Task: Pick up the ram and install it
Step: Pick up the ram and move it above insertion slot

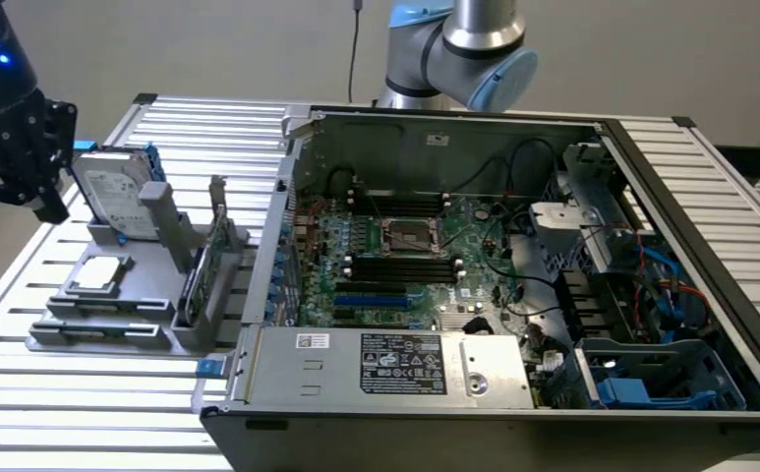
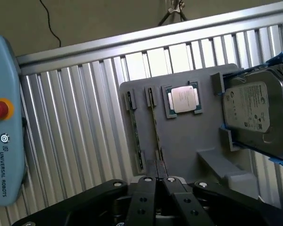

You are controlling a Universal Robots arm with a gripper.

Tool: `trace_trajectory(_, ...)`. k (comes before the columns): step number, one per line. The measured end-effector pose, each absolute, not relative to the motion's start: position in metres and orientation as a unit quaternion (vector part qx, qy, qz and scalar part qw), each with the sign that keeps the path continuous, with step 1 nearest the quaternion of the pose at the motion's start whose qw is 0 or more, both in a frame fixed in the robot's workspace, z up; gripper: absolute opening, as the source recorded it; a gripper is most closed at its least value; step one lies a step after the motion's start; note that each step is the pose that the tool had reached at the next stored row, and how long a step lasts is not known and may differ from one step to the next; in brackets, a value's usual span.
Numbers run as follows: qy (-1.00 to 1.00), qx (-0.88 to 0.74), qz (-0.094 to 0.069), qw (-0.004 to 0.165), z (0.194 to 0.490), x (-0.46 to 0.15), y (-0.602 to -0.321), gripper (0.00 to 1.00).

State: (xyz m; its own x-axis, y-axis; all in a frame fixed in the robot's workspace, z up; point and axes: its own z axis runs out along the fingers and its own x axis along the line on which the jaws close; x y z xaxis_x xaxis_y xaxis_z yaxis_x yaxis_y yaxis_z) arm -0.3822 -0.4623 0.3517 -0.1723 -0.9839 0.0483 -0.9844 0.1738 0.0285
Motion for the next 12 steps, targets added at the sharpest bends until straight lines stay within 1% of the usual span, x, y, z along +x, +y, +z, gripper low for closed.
trace_trajectory(3,-0.754,0.656,0.005,0.028,0.35,-0.382,-0.463,0.11)
trace_trajectory(4,-0.751,0.66,0.005,0.028,0.349,-0.382,-0.463,0.12)
trace_trajectory(5,-0.748,0.663,0.005,0.028,0.349,-0.382,-0.464,0.18)
trace_trajectory(6,-0.746,0.665,0.005,0.028,0.348,-0.382,-0.464,0.18)
trace_trajectory(8,-0.742,0.67,0.005,0.028,0.346,-0.382,-0.465,0.31)
trace_trajectory(12,-0.736,0.676,0.005,0.029,0.341,-0.383,-0.468,0.31)
